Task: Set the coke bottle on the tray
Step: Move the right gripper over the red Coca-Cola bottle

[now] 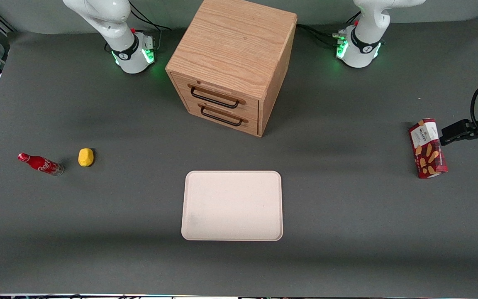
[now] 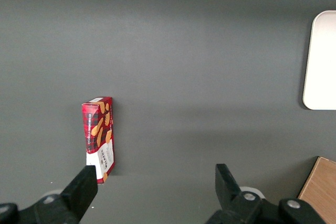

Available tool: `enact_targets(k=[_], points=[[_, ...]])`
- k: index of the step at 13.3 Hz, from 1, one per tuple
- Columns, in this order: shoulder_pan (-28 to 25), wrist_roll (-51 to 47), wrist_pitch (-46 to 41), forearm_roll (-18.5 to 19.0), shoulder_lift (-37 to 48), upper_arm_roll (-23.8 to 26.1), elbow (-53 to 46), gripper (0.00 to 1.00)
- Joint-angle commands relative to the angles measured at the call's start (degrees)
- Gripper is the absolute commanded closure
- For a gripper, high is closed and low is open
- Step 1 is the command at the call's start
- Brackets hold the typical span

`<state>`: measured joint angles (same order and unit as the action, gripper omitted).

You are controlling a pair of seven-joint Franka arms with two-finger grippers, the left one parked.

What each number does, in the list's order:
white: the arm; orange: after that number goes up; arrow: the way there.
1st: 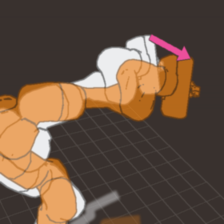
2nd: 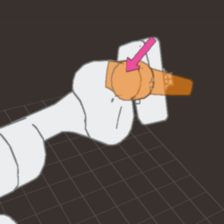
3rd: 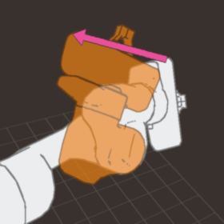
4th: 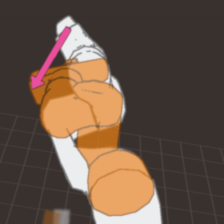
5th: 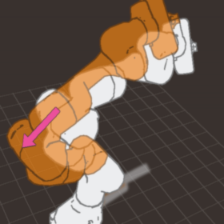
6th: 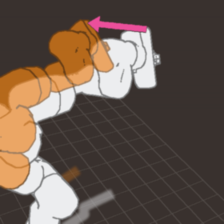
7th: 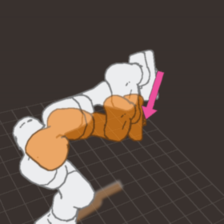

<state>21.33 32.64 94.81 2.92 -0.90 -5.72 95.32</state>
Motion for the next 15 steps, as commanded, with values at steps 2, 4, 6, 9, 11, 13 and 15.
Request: enact_targets(k=[2,4,6,9,11,13,15], points=[[-0.06,1.99,5.46,1.22,0.37,-0.43,4.16,0.0],[-0.15,1.99,8.54,0.61,-0.59,-0.43,5.75,0.0],[-0.23,1.9,10.56,0.16,-2.79,-0.43,5.75,0.0],[-0.58,1.9,13.47,-1.94,-6.21,-0.43,5.75,0.0],[-0.76,1.9,15.22,-2.82,-7.97,-0.43,6.1,0.0],[-0.94,1.9,19.08,-2.83,-7.63,-0.43,9.94,0.0],[-1.03,1.81,24.26,-2.83,-6.75,-0.43,14.78,0.0]])
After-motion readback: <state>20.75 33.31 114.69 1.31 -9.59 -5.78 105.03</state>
